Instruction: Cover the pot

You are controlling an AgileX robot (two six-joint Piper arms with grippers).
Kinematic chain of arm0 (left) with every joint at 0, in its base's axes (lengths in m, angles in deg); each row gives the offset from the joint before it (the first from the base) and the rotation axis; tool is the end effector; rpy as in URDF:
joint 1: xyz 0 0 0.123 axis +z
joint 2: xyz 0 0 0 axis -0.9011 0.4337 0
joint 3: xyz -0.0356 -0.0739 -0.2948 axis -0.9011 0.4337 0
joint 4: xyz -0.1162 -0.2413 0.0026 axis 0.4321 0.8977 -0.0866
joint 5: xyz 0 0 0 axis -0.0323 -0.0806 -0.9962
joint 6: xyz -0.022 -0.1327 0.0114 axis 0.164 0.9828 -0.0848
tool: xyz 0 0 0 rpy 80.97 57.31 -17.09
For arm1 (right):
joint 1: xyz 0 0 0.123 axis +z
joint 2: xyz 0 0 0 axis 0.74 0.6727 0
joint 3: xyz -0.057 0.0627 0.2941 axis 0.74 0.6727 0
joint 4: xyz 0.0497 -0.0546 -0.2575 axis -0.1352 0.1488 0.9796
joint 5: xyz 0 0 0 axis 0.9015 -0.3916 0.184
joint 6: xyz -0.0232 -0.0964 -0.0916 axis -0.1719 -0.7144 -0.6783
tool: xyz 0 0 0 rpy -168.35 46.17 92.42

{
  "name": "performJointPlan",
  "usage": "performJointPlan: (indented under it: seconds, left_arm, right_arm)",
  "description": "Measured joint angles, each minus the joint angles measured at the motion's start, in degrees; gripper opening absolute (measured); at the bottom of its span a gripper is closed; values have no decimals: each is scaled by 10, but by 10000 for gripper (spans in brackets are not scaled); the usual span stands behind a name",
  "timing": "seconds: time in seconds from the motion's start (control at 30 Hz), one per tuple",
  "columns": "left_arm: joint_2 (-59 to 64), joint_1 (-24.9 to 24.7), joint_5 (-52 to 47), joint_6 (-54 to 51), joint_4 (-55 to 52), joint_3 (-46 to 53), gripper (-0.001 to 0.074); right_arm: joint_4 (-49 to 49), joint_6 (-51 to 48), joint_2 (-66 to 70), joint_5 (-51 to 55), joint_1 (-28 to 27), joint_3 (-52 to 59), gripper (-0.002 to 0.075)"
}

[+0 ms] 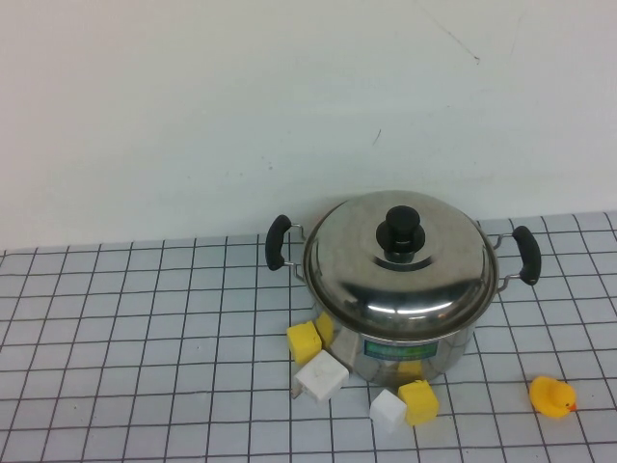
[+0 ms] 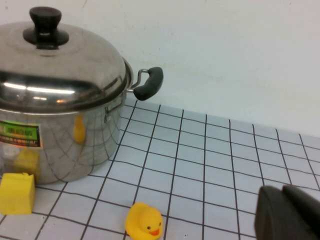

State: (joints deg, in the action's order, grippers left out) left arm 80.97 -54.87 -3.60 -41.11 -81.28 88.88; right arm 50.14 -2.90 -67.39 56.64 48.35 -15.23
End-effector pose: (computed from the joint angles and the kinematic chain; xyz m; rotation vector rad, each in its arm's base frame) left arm 0.0905 0.0083 0.1687 -0.4820 1.7624 -0.2165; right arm 0.0932 0.0107 0.1740 -0.2571 1.7308 -0.0932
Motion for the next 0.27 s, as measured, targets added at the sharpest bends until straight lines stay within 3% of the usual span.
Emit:
performJointPlan:
  seconds: [0.27]
  left_arm:
    - [0, 18, 0, 0, 0, 0, -1]
  right_arm:
    - [0, 0, 0, 0, 0, 0, -2]
